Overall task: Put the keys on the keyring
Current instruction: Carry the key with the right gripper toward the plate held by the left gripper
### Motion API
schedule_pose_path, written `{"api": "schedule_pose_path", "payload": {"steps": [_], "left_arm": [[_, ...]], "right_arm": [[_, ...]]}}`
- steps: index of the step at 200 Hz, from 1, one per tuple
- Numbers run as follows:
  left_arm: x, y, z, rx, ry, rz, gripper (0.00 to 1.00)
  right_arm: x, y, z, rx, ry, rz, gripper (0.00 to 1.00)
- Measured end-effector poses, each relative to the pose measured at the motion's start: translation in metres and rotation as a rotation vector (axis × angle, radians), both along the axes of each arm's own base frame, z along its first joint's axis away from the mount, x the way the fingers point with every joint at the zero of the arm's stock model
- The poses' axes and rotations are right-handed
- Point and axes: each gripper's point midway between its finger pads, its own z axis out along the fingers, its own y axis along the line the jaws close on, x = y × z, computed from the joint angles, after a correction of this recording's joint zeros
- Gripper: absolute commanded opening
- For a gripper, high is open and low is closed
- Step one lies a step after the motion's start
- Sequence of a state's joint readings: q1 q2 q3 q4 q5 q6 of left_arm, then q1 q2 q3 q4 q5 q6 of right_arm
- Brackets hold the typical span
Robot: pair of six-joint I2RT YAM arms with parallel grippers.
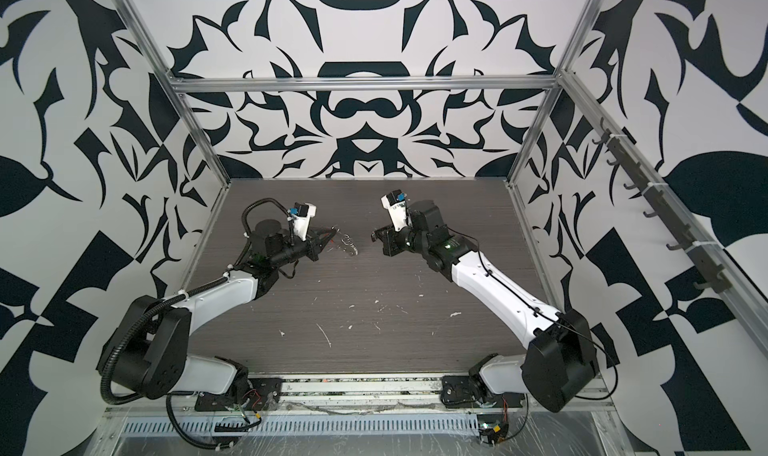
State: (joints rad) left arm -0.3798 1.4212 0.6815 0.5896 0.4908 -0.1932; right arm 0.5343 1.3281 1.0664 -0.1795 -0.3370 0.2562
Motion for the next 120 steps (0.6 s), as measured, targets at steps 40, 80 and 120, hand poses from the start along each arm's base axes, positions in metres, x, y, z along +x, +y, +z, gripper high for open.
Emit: {"api": "schedule_pose_path", "payload": {"steps": [40,80,120], "left_arm": [[-0.022,-0.012,0.015,0.011,-0.151,-0.155,0.00],[-0.039,-0.021,0.038,-0.038,-0.268,-0.274,0.00],[-0.049,-0.022,0.049,-0.074,-0.346,-0.306,0.00]], "right_arm": [[-0.016,0.001,0.005,0.035,0.039,0.036,0.00],[-0.032,0.009,0.011,0.090,0.091,0.104,0.00],[-0.042,0.017,0.017,0.141,0.115,0.167,0.00]]}}
